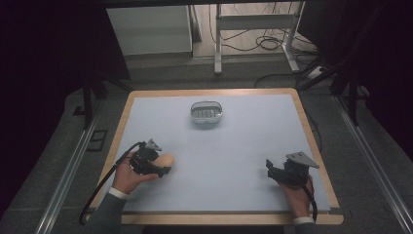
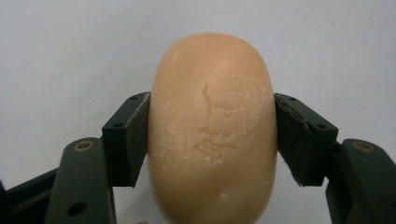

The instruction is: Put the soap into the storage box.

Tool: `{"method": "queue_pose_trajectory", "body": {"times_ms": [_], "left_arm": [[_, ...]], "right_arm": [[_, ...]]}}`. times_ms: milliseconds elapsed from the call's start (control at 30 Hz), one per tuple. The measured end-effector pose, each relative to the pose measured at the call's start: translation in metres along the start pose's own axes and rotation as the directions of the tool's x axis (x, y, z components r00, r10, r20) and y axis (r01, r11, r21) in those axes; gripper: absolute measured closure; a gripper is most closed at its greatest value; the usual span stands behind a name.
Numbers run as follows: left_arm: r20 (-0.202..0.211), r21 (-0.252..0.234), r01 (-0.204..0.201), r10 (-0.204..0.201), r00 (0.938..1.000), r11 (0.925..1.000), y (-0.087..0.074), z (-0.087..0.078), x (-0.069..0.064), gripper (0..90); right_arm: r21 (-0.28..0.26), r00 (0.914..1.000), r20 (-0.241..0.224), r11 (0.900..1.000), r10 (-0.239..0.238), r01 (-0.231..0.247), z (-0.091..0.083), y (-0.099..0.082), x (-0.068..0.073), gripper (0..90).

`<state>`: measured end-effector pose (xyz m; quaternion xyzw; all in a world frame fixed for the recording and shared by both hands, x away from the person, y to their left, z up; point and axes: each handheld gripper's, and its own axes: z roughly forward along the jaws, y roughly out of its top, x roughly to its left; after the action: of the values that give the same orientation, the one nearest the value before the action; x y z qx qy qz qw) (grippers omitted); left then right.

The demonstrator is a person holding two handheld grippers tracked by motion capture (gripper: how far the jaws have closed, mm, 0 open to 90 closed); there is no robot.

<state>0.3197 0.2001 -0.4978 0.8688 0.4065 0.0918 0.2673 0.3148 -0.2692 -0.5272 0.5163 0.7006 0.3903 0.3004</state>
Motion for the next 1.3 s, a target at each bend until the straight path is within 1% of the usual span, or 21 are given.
{"method": "queue_pose_trajectory", "body": {"times_ms": [33,267,533,600,1000,1300], "left_arm": [[0.003,-0.007,0.001,-0.001,1.0,1.0,0.001,0.0,-0.001,32.2],[0.009,-0.002,-0.018,0.018,0.9998,0.9998,0.01,0.002,-0.003,32.2],[0.015,-0.008,-0.021,0.021,0.9997,0.9998,0.019,0.005,-0.004,32.2],[0.017,-0.004,-0.028,0.028,0.9995,0.9996,0.022,0.005,-0.004,32.2],[0.021,-0.015,-0.029,0.029,0.9994,0.9995,0.03,0.009,-0.004,32.2],[0.021,-0.013,-0.033,0.033,0.9992,0.9994,0.041,0.011,-0.002,32.2]], "right_arm": [[0.0,1.0,-0.001,1.0,0.0,0.0,0.0,0.0,0.0,9.4],[0.001,1.0,0.001,1.0,-0.001,0.001,0.0,0.0,0.0,9.4],[0.002,1.0,-0.001,1.0,-0.001,0.001,0.0,0.0,0.0,9.4],[0.003,1.0,-0.001,1.0,-0.002,0.002,0.0,0.0,0.0,9.4],[0.003,1.0,0.002,1.0,-0.004,0.004,0.001,0.0,0.001,9.4],[0.003,1.0,0.004,1.0,-0.007,0.007,0.001,0.0,0.001,9.4]]}}
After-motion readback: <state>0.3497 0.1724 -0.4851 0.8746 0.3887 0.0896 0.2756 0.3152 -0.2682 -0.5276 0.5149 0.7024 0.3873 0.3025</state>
